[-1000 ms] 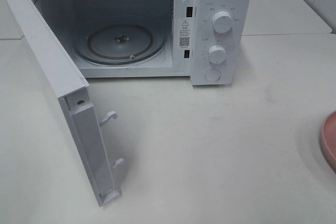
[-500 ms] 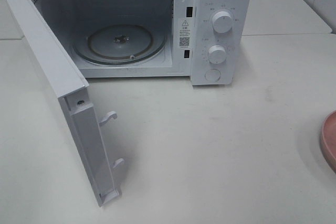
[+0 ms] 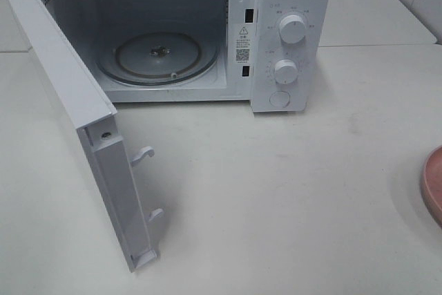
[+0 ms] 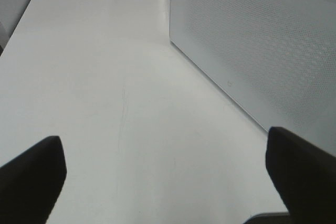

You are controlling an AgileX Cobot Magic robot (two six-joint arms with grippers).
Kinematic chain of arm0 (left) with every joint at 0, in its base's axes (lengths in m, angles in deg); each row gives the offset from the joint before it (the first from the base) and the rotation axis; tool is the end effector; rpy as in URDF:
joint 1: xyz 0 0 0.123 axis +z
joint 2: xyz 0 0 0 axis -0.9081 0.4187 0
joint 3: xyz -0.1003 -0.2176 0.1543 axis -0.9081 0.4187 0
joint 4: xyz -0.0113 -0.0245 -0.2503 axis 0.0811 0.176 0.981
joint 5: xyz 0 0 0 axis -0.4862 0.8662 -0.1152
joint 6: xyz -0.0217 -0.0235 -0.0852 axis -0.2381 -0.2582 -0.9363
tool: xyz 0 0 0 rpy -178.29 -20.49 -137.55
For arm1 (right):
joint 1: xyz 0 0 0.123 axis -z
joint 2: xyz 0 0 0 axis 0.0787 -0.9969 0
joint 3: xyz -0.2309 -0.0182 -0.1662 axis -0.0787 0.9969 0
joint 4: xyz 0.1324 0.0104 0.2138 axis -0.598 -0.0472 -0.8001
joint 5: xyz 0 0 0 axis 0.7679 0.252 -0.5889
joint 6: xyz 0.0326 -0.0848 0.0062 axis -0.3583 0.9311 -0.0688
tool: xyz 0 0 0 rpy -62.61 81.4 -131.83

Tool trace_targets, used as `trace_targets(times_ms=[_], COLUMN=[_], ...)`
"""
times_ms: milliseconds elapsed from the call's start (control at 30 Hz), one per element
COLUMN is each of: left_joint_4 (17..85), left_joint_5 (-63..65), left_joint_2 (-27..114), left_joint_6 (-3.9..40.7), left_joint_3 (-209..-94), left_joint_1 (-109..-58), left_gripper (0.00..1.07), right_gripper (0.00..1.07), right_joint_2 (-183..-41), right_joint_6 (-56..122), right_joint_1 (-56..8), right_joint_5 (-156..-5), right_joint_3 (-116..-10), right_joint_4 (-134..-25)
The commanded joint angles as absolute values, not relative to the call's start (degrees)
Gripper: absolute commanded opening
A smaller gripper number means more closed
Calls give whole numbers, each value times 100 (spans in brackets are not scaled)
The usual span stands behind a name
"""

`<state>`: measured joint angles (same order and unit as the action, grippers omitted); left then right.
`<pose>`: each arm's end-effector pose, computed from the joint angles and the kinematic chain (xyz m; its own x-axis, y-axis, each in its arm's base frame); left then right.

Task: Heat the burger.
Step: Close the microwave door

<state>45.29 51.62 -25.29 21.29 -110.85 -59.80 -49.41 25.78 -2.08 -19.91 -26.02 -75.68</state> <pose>-0.0080 -0.0132 0.2812 -0.4481 0.0015 -0.8940 0.0464 0.9987 -0.0216 0.0111 -0.0032 0.2925 -0.4563 -0.0363 -0.8891 -0.0643 0.9979 -0.0077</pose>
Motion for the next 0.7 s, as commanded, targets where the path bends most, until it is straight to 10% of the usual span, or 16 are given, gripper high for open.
trace_targets(times_ms=[33, 700], left_joint_4=[4540, 4546], left_joint_5=[5099, 5099], left_joint_2=[-2574, -2574], left_joint_6=[2095, 2095], left_joint_3=[-11079, -11079], left_joint_1=[-5963, -5963], left_gripper=[98, 98], right_gripper=[76, 74], right_joint_2=[-4947, -4947], right_joint_6=[2601, 2177], right_joint_1=[-168, -168], right_joint_5=[-1854, -1945], right_joint_3=[-2636, -2419], right_joint_4=[-7550, -7562])
